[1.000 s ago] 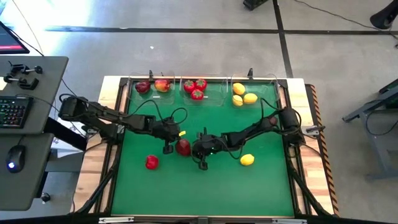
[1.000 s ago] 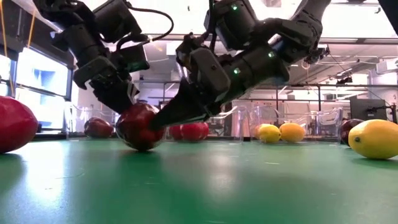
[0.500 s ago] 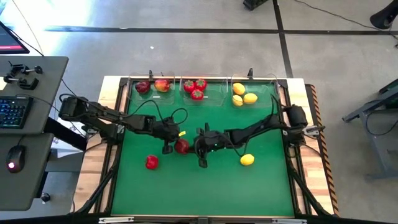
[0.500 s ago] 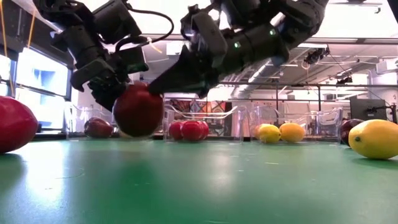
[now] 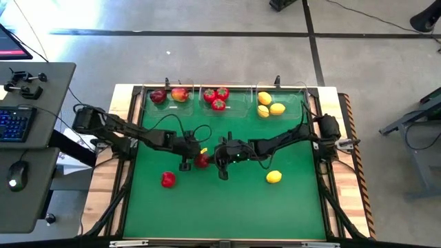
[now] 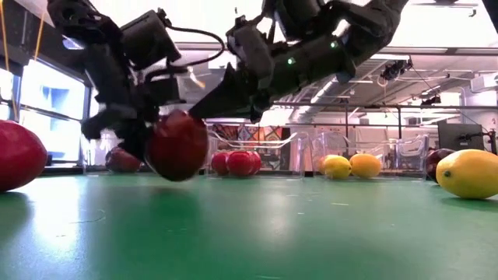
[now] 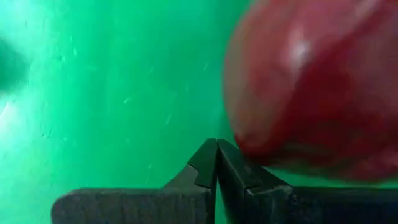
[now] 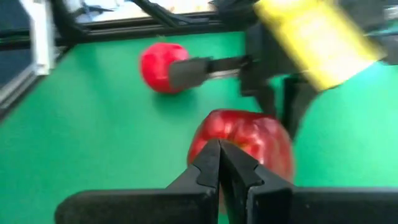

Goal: Sort produce into baskets
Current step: Put the bottom apple into the left transparent bin

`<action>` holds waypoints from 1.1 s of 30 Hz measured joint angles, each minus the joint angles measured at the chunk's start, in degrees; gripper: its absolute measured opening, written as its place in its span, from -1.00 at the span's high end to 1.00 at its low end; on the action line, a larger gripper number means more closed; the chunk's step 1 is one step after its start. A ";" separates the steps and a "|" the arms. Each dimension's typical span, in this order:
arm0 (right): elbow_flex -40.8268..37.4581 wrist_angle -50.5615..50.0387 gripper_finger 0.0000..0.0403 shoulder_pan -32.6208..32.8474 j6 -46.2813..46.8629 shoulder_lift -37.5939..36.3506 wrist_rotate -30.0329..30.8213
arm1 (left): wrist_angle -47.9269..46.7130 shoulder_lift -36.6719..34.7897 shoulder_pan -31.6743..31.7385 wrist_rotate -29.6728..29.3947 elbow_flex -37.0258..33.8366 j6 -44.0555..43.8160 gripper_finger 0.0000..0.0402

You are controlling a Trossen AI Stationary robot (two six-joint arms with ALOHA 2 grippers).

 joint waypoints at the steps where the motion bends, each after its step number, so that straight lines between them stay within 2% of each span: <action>1: 0.00 -0.32 1.00 -0.26 0.00 0.00 0.30 | 0.02 0.76 -0.14 -1.59 0.00 0.35 1.00; 8: 0.00 -1.21 1.00 -1.98 0.88 0.09 0.17 | 0.54 2.29 -0.98 -12.04 0.11 0.79 0.97; 13: 0.00 -1.34 1.00 -3.01 1.10 0.09 -0.45 | -0.03 2.25 -0.98 -11.93 0.11 0.81 0.82; 22: 0.02 -1.41 1.00 -4.19 0.63 0.11 -0.71 | -5.35 0.56 -0.83 -12.29 0.11 0.19 0.37; 28: 0.02 -1.08 1.00 -4.66 -0.14 0.13 -1.12 | -10.26 -4.46 -0.83 -14.80 0.11 0.26 0.16; 33: 0.02 -0.79 1.00 -5.50 -0.21 0.15 -1.35 | -13.45 -10.49 -0.83 -15.39 0.11 -0.23 0.12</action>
